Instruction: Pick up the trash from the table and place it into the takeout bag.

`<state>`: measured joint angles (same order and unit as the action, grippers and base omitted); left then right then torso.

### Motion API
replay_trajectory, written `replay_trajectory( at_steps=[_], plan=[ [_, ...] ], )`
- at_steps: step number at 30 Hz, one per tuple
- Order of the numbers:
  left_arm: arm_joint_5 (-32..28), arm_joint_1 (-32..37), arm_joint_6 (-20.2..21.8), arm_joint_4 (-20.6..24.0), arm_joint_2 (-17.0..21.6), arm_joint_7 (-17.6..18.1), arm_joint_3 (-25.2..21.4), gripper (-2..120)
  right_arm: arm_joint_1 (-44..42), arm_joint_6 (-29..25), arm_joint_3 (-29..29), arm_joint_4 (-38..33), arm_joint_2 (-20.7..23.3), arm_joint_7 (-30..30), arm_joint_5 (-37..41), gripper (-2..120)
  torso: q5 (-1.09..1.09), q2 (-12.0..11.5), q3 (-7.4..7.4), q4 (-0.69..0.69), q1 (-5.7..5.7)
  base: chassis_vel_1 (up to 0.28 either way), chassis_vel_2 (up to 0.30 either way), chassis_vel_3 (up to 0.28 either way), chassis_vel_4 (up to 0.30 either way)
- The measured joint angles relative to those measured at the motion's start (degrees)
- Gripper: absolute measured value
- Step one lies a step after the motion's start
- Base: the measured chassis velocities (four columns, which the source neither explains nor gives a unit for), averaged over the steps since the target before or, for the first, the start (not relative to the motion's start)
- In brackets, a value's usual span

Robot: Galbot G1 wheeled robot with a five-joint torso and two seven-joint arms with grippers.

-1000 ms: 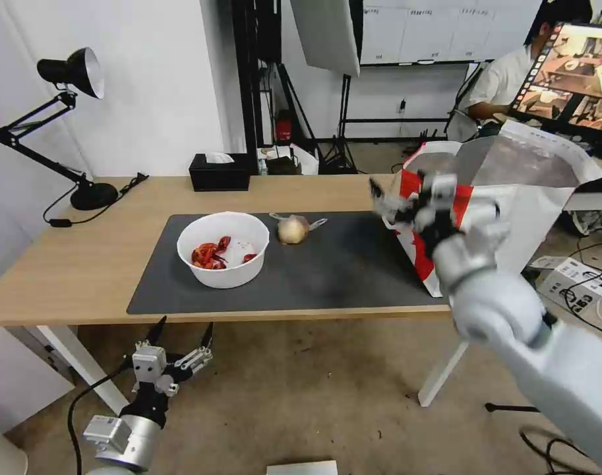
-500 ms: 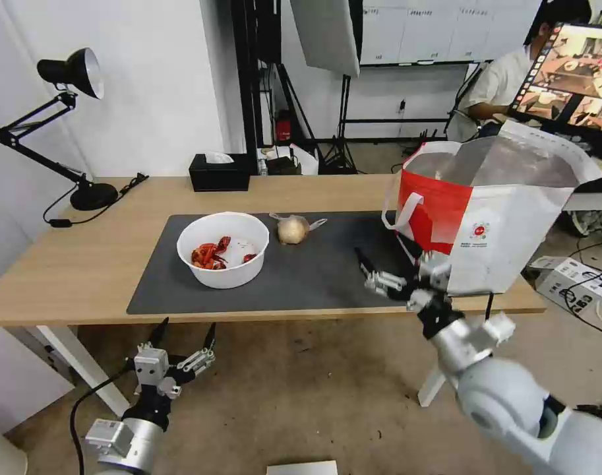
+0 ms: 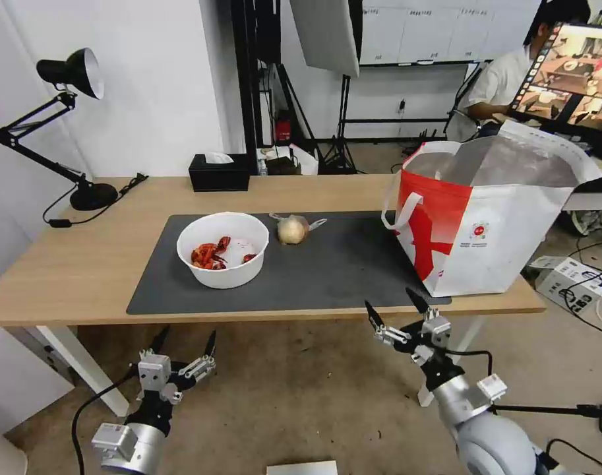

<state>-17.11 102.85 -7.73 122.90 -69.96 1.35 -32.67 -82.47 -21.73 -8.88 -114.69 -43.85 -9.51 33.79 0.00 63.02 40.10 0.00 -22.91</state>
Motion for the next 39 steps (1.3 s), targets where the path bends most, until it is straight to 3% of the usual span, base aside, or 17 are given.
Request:
replay_trajectory(
  at_steps=[20,24,31,33,39],
  plan=[
    [-0.6,-0.8,-0.1,-0.8,0.6,0.0,0.3,100,1.1,1.8,2.2,1.1,-1.3,-0.3,-1.8,100,0.00,0.0,0.00,0.00,-0.01,0.000,0.000,0.000,0.000],
    [-0.6,-0.7,-0.2,-0.8,0.6,0.0,0.4,100,4.8,4.1,4.4,0.0,-0.3,-1.1,-1.5,100,0.00,0.0,0.00,0.00,0.00,0.000,0.000,0.000,0.000],
    [-0.7,-0.5,-0.2,-0.3,0.6,0.0,0.4,100,18.0,9.9,10.9,-1.0,0.9,-3.1,2.6,100,0.00,0.0,0.01,0.00,0.00,0.000,0.000,0.000,0.000],
    [-0.9,-0.4,-0.2,0.1,0.7,0.0,0.1,100,26.9,11.9,15.7,0.1,0.9,-3.9,5.2,100,0.00,0.0,0.01,0.02,-0.01,0.000,0.000,0.000,0.000],
    [-1.2,0.0,-0.2,0.4,0.9,0.0,-0.5,100,41.9,14.2,24.1,5.3,-1.3,-5.7,10.0,100,0.00,0.0,0.01,0.00,-0.01,0.000,0.000,0.000,0.000]
  ],
)
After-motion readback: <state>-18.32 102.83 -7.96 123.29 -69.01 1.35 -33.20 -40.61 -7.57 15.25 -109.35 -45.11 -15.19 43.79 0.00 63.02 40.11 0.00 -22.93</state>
